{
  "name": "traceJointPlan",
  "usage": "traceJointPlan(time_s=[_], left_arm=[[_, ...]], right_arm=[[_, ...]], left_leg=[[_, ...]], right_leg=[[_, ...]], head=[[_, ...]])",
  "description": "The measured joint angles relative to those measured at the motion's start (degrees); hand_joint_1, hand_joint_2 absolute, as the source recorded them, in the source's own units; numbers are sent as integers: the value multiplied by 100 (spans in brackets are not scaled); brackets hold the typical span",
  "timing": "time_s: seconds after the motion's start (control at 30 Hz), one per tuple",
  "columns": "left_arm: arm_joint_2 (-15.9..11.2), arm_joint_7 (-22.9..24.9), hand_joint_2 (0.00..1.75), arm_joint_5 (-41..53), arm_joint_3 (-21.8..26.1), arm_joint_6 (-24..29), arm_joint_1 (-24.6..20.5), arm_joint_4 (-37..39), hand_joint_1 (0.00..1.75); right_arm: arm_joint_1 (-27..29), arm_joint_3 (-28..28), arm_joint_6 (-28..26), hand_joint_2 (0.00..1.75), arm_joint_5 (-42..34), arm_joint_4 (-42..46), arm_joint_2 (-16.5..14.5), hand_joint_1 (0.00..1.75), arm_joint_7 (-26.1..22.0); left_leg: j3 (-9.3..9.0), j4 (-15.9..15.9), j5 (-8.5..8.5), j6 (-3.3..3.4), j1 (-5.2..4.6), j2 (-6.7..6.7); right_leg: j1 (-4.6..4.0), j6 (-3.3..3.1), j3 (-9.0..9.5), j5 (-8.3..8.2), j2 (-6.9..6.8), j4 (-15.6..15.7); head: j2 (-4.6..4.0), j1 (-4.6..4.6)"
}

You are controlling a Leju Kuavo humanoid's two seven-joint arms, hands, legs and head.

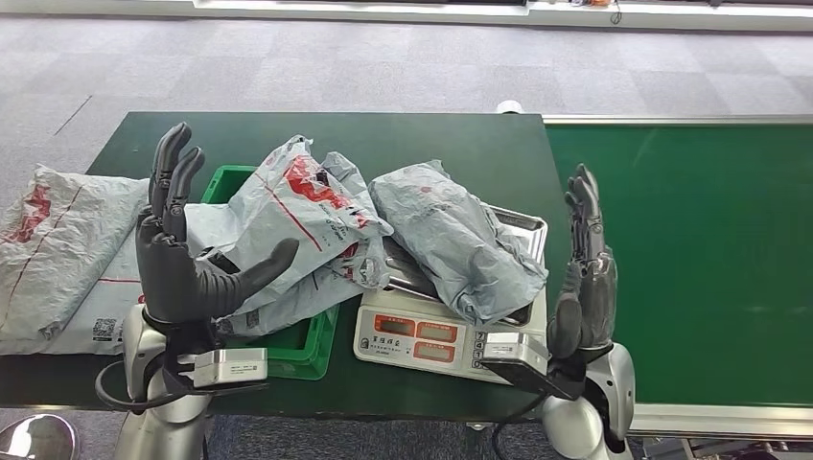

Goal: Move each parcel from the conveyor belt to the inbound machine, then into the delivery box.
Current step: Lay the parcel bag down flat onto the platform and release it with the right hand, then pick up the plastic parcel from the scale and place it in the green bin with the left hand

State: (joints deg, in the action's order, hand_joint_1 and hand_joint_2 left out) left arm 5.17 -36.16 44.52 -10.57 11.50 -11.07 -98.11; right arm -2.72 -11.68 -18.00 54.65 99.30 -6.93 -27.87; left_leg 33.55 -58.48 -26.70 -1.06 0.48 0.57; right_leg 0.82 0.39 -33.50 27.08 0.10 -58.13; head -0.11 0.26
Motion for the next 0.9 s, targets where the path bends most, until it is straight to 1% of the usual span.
traceJointPlan(time_s=[0.17, 0.27, 0.4, 0.5, 0.57, 0.7, 0.9], left_arm=[[25, 33, 175, 54, -113, 66, -54, 180, 0], [27, 142, 175, 259, -164, 108, -83, 263, 0], [32, 478, 175, 975, -426, 407, -190, 615, 0], [31, 958, 175, 1972, -770, 794, -408, 1200, 0], [32, 1175, 175, 2459, -1021, 999, -612, 1673, 0], [49, 1272, 175, 2627, -1317, 1142, -882, 2308, 0], [67, 1348, 175, 2831, -1582, 1079, -1125, 2822, 0]], right_arm=[[64, -52, -60, 0, 26, 313, 0, 0, 4], [77, -61, -260, 0, 178, 385, -5, 0, 12], [76, -60, -830, 0, 560, 437, -40, 0, 111], [60, -57, -1600, 0, 771, 428, -46, 0, 141], [18, -57, -1916, 0, 827, 402, -49, 0, 157], [-33, -59, -2007, 0, 849, 341, -52, 0, 212], [-119, -77, -2028, 0, 877, 291, -52, 0, 269]], left_leg=[[-1, 0, 1, -1, 0, -1], [-1, 0, 1, -1, 1, -1], [-1, 0, 1, -1, 0, -3], [0, -1, 1, 0, -1, -8], [0, -2, 2, 1, -2, -7], [-2, -2, 2, 1, -3, 2], [-1, -1, 4, 1, -2, -1]], right_leg=[[-1, 0, 0, -1, 1, 0], [-1, 0, 0, -1, 2, 0], [0, 0, 2, -1, 1, 0], [2, 3, 4, -3, -2, 0], [4, 6, 5, -5, -1, 0], [4, 7, 2, -10, 5, 0], [1, 7, 2, -10, 4, 0]], head=[[0, 0], [0, 0], [0, 0], [0, 0], [0, 0], [0, 0], [0, 0]])
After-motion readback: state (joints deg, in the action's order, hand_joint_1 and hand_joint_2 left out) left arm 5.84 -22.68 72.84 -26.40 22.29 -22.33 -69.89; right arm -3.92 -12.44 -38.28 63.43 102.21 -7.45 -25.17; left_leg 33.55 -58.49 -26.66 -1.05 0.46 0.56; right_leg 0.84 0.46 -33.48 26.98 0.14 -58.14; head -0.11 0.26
